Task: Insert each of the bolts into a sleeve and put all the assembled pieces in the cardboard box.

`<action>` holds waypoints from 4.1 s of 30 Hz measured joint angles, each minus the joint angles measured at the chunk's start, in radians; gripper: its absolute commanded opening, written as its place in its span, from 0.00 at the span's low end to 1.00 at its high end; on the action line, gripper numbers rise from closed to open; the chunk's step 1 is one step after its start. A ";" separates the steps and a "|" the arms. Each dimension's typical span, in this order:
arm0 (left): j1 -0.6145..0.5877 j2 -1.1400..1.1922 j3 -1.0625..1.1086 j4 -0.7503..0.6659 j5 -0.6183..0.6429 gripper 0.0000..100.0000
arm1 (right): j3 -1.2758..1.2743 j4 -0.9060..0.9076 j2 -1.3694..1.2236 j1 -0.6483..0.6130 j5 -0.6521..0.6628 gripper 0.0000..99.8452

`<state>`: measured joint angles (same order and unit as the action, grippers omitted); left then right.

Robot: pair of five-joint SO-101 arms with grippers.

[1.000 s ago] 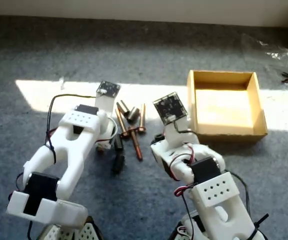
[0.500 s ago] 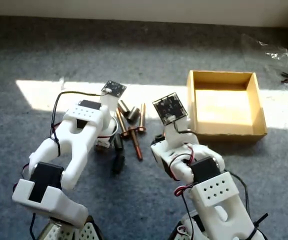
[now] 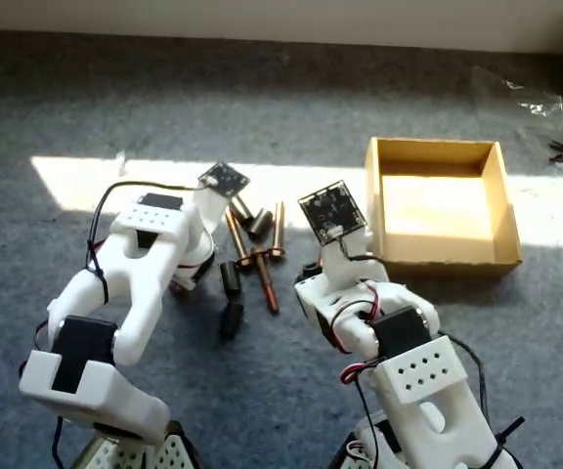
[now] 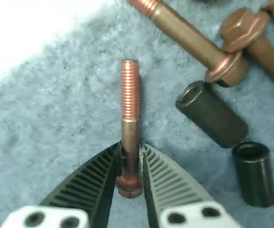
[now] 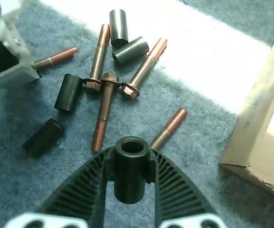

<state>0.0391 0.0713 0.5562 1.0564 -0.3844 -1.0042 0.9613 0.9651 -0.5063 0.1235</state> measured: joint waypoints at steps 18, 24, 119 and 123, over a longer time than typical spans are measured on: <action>-0.087 0.002 -0.204 0.334 -0.977 0.01 | 0.000 0.000 0.000 0.000 0.000 0.00; -0.087 0.003 -0.207 0.362 -0.987 0.01 | 0.000 0.000 0.000 0.000 0.000 0.00; -0.087 0.305 -0.479 0.365 1.830 0.20 | -0.061 -0.055 0.002 0.000 0.071 0.00; -0.087 0.305 -0.476 0.365 1.880 0.20 | -0.061 -0.055 0.002 0.000 0.071 0.00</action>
<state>-0.0483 0.3767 0.0806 1.4216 1.4952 -1.0656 0.9060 0.9666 -0.5063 0.1941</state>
